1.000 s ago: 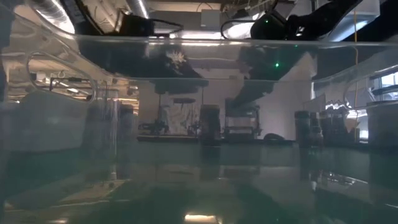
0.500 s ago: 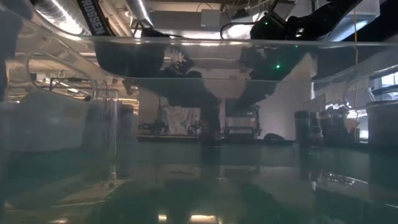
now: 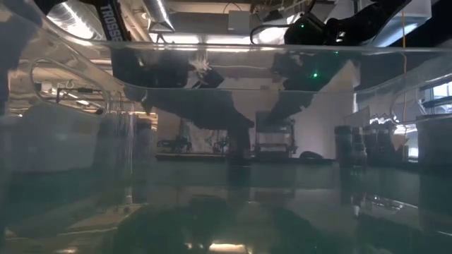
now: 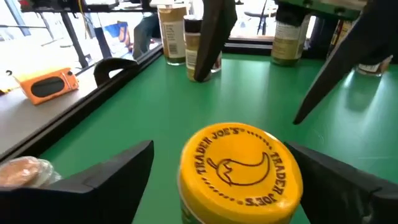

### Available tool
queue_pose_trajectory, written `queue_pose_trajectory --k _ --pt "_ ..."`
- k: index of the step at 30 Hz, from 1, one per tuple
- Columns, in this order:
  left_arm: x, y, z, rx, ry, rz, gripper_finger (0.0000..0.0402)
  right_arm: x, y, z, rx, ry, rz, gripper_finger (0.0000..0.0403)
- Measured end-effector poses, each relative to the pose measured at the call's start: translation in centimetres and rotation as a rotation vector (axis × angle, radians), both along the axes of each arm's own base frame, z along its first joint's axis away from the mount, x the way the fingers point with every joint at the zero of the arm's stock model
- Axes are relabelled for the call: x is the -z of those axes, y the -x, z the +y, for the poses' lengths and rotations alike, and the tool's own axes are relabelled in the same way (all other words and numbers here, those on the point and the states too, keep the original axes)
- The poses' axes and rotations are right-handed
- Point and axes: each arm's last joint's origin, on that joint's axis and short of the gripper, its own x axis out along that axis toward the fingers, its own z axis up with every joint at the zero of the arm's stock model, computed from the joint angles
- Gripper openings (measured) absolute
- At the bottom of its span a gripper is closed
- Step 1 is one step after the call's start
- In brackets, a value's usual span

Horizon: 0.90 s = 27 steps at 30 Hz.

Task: Sort spices by type
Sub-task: Put the yellow spice bottle into the top transparent bin

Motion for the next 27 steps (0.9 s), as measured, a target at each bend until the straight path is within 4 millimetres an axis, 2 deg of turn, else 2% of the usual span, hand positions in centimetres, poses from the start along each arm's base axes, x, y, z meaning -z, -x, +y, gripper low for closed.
queue_pose_trajectory --k 8,15,27 --pt "-0.1 -0.1 0.0 0.004 -0.017 0.004 0.0222 0.0 0.0 0.0 0.0 -0.001 0.005 0.034" --pt "-2.8 0.5 -0.3 -0.029 -0.031 0.027 0.0219 0.1 0.0 0.1 -0.012 -0.017 0.003 0.034" --pt "-10.3 4.4 -2.7 -0.253 -0.103 0.129 0.0221 -0.2 -0.2 0.0 -0.004 0.001 -0.03 0.034"
